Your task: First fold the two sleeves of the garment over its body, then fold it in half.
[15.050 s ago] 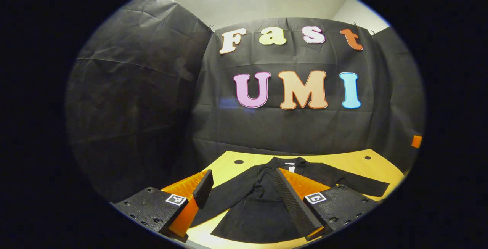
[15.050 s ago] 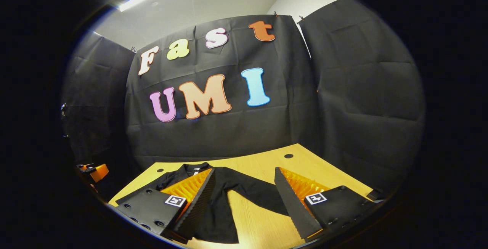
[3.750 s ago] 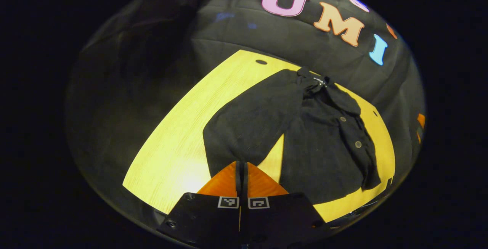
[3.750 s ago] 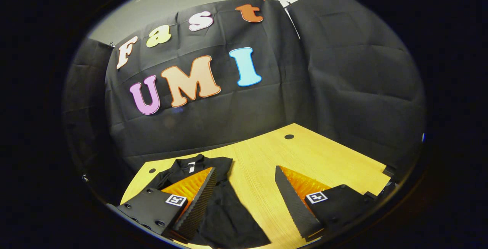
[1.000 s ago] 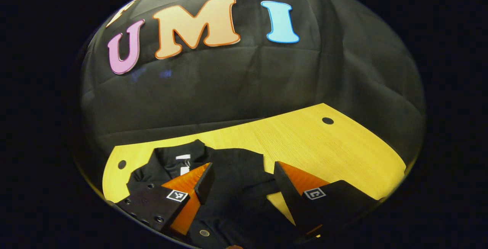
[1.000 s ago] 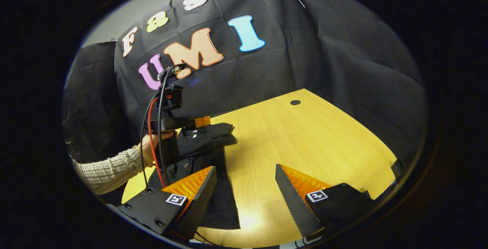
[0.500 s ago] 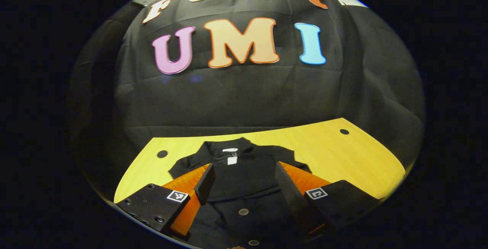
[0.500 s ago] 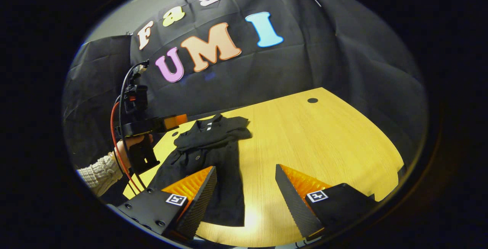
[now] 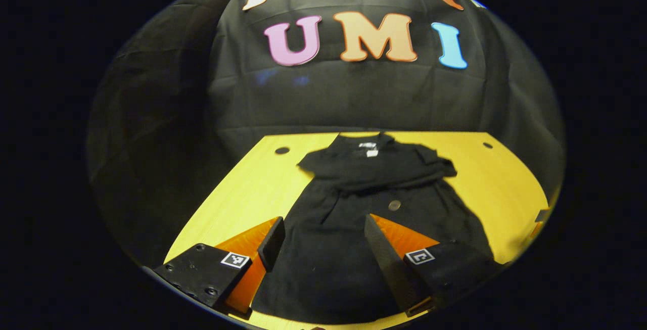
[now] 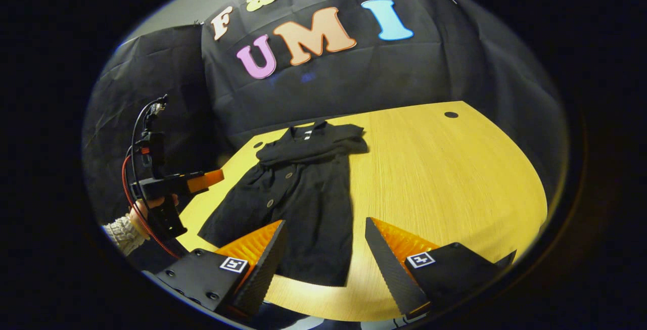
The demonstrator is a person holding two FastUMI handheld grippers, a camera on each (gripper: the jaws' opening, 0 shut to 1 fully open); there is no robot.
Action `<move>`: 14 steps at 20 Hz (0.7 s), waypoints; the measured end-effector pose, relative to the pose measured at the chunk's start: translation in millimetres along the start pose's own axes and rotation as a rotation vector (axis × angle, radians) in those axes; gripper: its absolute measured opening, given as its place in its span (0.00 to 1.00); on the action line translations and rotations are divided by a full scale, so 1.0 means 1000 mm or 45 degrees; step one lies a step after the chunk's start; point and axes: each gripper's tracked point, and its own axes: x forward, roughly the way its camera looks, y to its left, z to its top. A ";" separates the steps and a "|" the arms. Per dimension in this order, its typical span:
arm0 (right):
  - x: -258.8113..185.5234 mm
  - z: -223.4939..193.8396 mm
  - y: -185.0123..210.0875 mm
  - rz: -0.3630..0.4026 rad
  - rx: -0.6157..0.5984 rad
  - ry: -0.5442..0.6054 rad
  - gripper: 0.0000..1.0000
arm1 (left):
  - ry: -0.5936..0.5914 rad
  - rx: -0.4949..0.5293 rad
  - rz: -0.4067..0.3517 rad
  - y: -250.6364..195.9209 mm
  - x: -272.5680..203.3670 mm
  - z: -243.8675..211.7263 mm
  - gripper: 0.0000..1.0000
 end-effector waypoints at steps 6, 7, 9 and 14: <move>0.030 -0.036 0.009 0.034 -0.092 0.109 0.98 | 0.219 -0.050 0.116 0.029 -0.045 -0.100 0.96; 0.035 -0.043 0.010 0.045 -0.101 0.128 0.98 | 0.241 -0.064 0.126 0.029 -0.047 -0.109 0.96; 0.043 -0.056 0.010 0.062 -0.107 0.169 0.98 | 0.276 -0.076 0.143 0.032 -0.051 -0.122 0.96; 0.054 -0.076 0.009 0.047 -0.217 0.227 0.98 | 0.322 -0.109 0.150 0.037 -0.047 -0.145 0.96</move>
